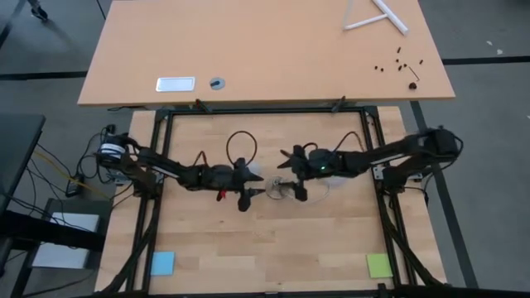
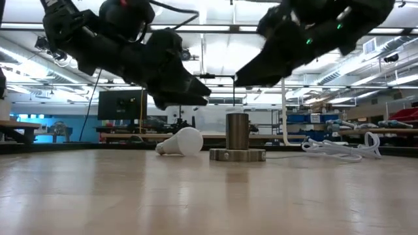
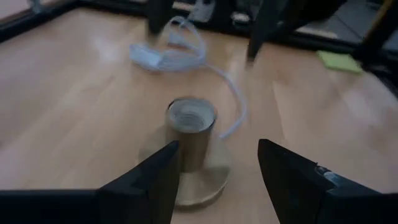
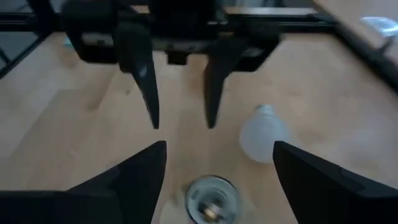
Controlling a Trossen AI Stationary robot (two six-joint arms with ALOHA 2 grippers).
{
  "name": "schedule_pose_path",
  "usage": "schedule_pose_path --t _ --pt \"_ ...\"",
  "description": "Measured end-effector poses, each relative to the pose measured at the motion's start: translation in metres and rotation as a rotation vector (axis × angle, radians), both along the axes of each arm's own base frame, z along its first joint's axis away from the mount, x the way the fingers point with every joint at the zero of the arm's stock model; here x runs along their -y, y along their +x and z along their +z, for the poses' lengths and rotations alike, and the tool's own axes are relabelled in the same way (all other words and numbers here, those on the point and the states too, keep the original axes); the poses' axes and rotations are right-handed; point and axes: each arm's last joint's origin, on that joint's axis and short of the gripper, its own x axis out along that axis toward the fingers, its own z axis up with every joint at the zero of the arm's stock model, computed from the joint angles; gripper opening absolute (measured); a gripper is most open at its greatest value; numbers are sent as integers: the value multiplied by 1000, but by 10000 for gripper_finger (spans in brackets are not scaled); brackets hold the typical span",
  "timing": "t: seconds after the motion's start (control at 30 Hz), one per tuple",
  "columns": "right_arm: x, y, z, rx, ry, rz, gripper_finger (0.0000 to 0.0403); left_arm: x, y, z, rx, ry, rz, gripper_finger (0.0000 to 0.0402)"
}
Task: Screw lightbulb
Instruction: Insert the white lightbulb into the golden lamp
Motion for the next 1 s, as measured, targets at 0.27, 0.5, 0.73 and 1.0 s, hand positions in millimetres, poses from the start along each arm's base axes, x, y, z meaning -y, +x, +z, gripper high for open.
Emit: schedule_pose_path --t 0.27,0.5,0.73,1.0 --pt "1 -18 19 -20 -37 -51 286 8 18 -30 -2 -103 24 219" --pt "2 -15 -3 -96 -21 -57 281 6 38 -56 -11 -60 139 219" --pt "1 -11 -29 -112 8 -65 280 7 43 -58 72 -41 141 219" --pt "1 1 -48 -87 33 -45 271 4 59 -61 55 11 120 219"
